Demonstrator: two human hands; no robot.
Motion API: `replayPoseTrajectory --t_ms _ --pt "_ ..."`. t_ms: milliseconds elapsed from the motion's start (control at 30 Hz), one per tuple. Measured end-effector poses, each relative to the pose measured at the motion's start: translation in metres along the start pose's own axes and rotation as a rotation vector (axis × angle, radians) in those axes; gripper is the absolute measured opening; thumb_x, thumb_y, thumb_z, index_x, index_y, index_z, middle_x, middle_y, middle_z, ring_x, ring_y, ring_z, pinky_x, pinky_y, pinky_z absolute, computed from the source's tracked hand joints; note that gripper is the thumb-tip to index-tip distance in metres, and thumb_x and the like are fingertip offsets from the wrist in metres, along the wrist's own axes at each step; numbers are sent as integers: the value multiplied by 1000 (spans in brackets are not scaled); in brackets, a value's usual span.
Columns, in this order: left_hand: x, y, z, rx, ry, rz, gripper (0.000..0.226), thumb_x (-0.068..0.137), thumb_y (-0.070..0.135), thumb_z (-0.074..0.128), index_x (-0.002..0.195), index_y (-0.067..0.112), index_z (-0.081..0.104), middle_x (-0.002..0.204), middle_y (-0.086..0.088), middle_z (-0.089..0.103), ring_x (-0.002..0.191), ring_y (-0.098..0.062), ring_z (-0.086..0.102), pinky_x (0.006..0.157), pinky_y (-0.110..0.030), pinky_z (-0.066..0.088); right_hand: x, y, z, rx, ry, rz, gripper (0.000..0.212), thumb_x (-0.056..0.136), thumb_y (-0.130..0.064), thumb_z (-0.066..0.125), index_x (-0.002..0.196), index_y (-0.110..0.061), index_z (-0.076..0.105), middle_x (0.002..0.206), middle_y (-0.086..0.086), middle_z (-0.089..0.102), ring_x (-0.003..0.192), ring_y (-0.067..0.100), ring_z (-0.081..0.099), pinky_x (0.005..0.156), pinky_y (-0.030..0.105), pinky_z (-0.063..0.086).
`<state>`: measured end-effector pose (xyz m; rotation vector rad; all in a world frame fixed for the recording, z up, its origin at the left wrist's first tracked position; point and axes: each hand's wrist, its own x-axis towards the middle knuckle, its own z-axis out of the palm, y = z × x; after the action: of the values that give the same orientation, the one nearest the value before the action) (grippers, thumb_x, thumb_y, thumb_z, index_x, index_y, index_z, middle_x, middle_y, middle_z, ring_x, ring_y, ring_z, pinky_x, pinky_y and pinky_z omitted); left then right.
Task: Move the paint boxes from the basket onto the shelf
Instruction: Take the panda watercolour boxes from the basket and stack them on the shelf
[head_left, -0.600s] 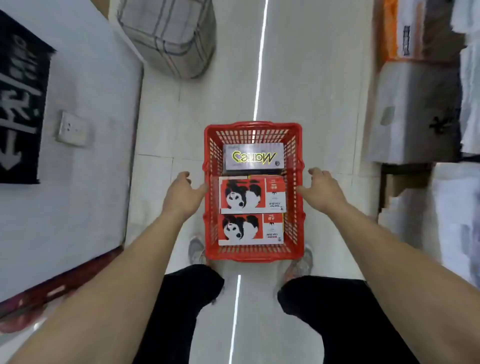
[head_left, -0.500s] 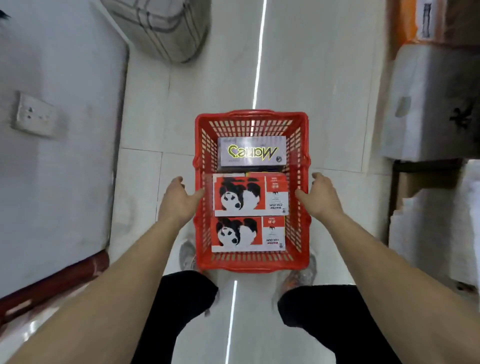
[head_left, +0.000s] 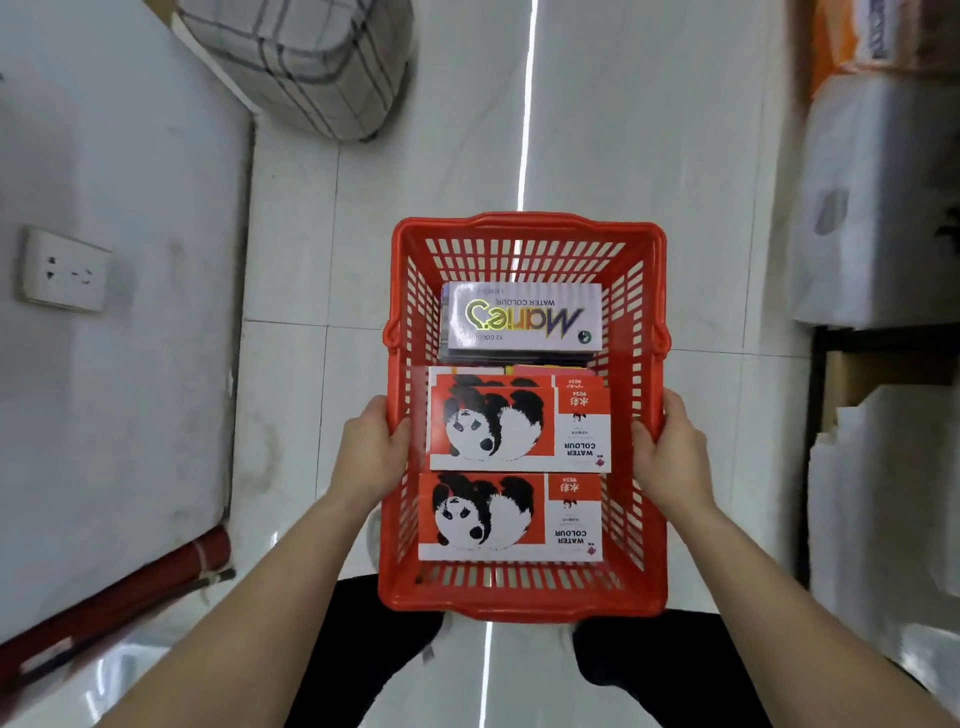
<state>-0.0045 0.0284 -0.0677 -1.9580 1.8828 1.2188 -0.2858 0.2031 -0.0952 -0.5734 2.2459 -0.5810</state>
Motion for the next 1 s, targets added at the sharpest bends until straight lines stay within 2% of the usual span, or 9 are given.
replayPoseTrajectory --t_ms 300,433,500,533,600,667,767,867,1000 --pt "-169 193 -199 -6 -9 74 24 102 21 58 121 8 64 107 -6 72 90 -24 68 79 -32 52 -118 -164 -247 65 30 -6 34 101 -13 64 135 -14 63 99 -7 72 88 18 71 84 36 57" --pt "-205 276 -276 10 67 163 14 98 19 62 108 10 67 89 1 66 76 -21 62 66 -29 43 -131 -244 -341 85 71 -69 32 99 -9 64 131 -16 67 105 3 78 87 24 72 81 35 54" --pt "-205 316 -308 12 106 201 4 95 18 64 93 16 63 76 5 63 67 -18 58 55 -25 38 -123 -286 -376 96 100 -99 31 98 -6 65 129 -11 68 107 10 79 91 28 73 85 39 57" --pt "-201 335 -323 6 125 215 10 95 18 65 86 20 59 70 9 61 62 -14 57 52 -18 35 -116 -307 -391 94 114 -112 32 98 -5 65 129 -10 68 108 11 80 90 27 73 86 38 57" --pt "-185 374 -354 -5 164 267 14 93 18 66 85 24 57 70 13 59 60 -2 53 50 -10 35 -93 -350 -416 73 145 -135 33 97 -6 66 129 -11 69 108 10 80 90 26 73 84 33 55" --pt "-164 410 -385 -50 158 312 10 94 18 65 90 27 61 76 10 64 62 0 56 52 -7 35 -64 -391 -437 61 154 -142 31 96 -9 66 127 -12 70 106 12 81 91 32 75 85 39 58" --pt "-123 468 -434 -131 148 373 11 97 17 63 94 27 63 82 7 69 68 -8 64 57 -18 43 -18 -463 -467 61 187 -158 23 97 -9 65 118 -12 71 97 12 79 88 38 75 81 50 61" --pt "-82 526 -485 -189 166 388 8 97 14 63 97 22 65 85 3 71 69 -10 66 56 -17 46 27 -537 -497 57 231 -194 23 98 -8 65 119 -10 71 96 10 78 87 34 74 78 37 55" --pt "-15 603 -547 -237 199 399 4 99 21 63 102 23 63 88 10 68 76 -5 67 59 -16 47 99 -629 -532 95 251 -231 27 100 -10 64 127 -12 69 98 2 76 76 12 67 71 25 47"
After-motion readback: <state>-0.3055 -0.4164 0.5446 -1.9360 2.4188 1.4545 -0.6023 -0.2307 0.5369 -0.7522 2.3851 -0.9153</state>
